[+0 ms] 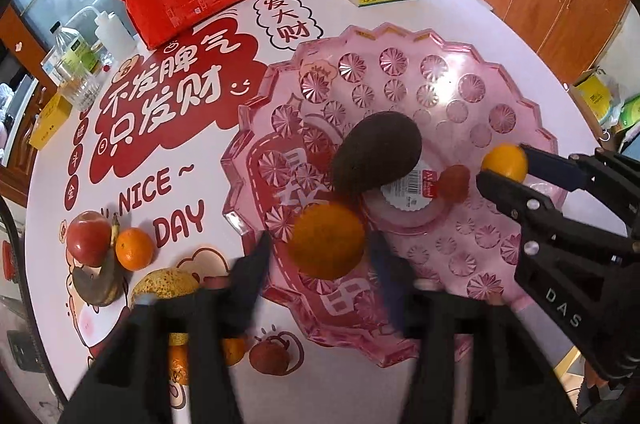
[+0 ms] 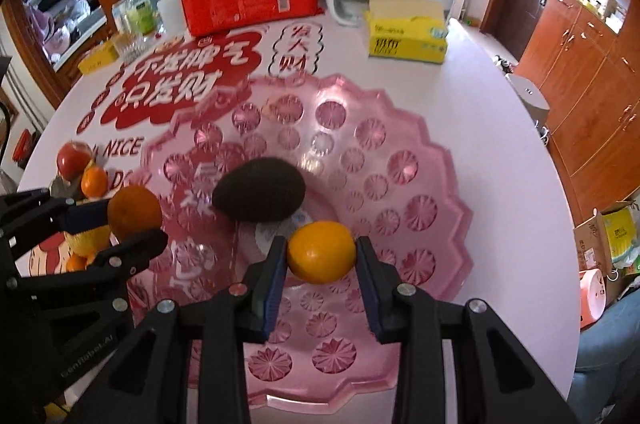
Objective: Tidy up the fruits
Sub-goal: 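Carry both mandarins over the pink bowl and open both tools, then withdraw both tools from the bowl back toward the fruit pile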
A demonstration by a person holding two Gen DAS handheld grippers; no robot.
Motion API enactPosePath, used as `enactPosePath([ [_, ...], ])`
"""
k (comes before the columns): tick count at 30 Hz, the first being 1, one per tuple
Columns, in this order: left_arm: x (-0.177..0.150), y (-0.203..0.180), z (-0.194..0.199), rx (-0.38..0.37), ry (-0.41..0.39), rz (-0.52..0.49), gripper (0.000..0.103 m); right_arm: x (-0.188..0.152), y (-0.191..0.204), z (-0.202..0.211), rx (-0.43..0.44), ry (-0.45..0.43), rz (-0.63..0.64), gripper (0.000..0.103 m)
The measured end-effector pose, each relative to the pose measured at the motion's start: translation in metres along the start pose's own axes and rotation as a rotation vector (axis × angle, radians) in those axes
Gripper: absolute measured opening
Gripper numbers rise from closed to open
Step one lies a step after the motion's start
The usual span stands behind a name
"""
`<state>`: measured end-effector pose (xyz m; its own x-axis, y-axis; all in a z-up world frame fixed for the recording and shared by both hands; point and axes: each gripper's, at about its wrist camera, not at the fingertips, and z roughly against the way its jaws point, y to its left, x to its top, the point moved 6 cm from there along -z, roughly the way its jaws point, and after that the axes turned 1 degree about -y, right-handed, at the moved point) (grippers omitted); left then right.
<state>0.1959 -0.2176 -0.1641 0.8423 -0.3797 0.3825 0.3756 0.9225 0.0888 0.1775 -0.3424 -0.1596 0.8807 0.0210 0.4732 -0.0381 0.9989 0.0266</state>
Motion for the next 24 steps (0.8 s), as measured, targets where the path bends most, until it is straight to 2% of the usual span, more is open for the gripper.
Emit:
enactPosePath([
  [1,0.0,0.001,0.002,0.008,-0.014,0.003,0.079,-0.002,0.0,-0.001,0.002,0.003,-0.002,0.036],
  [2,0.0,0.003,0.005,0.017,-0.034,0.004,0.083,-0.003,0.0,-0.001,0.007,0.004,-0.006,0.04],
  [6,-0.001,0.007,0.01,0.034,-0.04,0.002,0.084,-0.005,-0.003,0.002,0.011,-0.01,-0.03,0.056],
  [8,-0.004,0.009,0.011,0.031,-0.036,0.012,0.084,-0.005,-0.004,0.005,0.018,-0.012,-0.042,0.058],
  [15,-0.012,0.011,0.021,0.048,-0.069,0.011,0.084,-0.007,0.0,0.013,0.003,-0.016,-0.053,0.058],
  [24,-0.026,0.028,0.04,0.161,-0.133,0.01,0.084,-0.008,0.001,0.021,-0.009,-0.029,-0.159,0.058],
])
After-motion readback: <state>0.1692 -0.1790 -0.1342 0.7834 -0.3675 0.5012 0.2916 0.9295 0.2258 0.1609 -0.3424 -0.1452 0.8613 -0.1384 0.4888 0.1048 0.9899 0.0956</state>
